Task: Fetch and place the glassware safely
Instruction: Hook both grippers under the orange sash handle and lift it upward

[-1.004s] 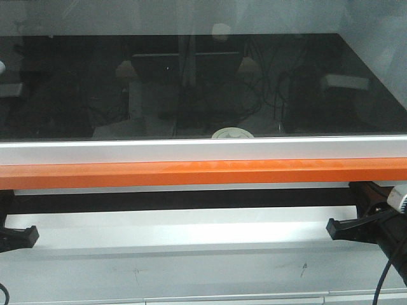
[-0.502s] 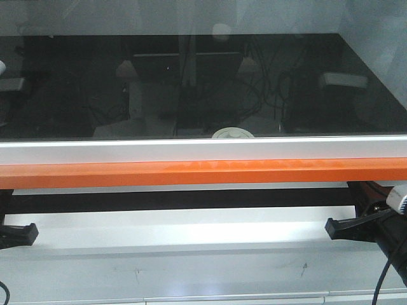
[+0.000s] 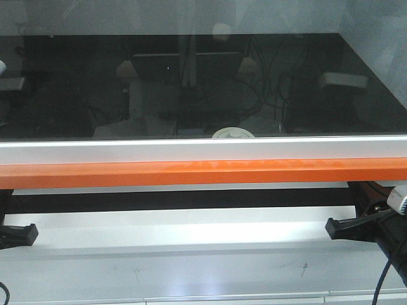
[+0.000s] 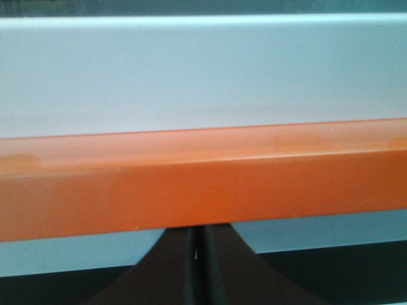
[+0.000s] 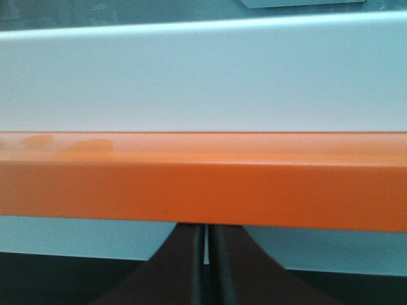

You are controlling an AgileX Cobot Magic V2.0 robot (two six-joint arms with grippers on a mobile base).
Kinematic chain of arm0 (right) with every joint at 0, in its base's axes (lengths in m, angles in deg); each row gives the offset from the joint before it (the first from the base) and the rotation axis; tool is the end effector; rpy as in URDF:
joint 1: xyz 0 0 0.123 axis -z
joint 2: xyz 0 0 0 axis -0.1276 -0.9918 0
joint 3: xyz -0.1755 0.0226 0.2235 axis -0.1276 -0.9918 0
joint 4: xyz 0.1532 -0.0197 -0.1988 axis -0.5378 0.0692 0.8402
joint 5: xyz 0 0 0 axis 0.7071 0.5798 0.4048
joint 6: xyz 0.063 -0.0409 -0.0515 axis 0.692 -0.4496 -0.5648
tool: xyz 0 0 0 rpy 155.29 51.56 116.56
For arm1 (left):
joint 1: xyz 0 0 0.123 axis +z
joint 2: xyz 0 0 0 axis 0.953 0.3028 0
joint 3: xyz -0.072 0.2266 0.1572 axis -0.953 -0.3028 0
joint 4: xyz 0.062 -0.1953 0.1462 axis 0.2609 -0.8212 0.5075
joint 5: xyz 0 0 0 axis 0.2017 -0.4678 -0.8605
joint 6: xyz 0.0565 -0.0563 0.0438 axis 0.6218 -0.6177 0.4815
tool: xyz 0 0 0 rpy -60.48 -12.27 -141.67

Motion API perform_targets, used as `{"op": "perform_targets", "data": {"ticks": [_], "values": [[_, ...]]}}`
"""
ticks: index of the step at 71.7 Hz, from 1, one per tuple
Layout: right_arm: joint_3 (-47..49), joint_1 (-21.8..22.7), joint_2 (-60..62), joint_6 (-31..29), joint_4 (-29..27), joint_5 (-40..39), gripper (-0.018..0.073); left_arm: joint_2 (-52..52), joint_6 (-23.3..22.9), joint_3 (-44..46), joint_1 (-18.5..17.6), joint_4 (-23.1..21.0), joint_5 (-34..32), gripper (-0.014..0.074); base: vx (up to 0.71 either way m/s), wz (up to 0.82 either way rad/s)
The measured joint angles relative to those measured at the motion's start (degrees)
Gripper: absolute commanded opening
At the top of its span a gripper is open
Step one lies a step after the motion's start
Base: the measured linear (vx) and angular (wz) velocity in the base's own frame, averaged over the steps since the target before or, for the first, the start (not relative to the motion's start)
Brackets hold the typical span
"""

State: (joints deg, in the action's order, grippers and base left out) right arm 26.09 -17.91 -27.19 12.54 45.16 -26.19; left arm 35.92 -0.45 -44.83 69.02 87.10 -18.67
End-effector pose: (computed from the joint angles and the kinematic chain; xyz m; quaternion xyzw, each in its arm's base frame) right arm 0.1837 0.0302 0.1953 -0.0308 0.7277 0.0668 0.6820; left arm 0.1668 -0.0098 0.1989 -0.0013 0.7525 -0.0396 0.6574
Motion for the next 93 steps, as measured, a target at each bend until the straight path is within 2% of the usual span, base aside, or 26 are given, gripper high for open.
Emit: {"op": "perform_targets", "data": {"ticks": [17, 30, 46, 70, 93], "values": [[1.36, 0.0, -0.01, 0.0, 1.22, 1.66, -0.0001, -0.36, 0.0, 0.85, 0.0, 0.0, 1.67, -0.0007, 0.0, 0.0], [2.83, -0.17, 1.41, 0.0, 5.83, 5.62, -0.0001, -0.99, 0.05, 1.0, 0.0, 0.0, 2.12, -0.0007, 0.0, 0.0], [3.78, -0.23, 5.88, 0.0, 5.55, 11.46, -0.0001, -3.21, 0.16, 2.01, 0.0, 0.0, 5.16, -0.0007, 0.0, 0.0], [4.19, 0.07, 10.83, 0.0, 3.13, 13.52, -0.0001, -6.35, 0.04, 4.89, 0.0, 0.36, 9.28, -0.0007, 0.0, 0.0], [8.16, 0.07, 15.36, -0.17, 2.83, 19.75, -0.0001, -10.0, -0.11, 8.1, 0.0, 0.53, 12.86, -0.0007, 0.0, 0.0]]}}
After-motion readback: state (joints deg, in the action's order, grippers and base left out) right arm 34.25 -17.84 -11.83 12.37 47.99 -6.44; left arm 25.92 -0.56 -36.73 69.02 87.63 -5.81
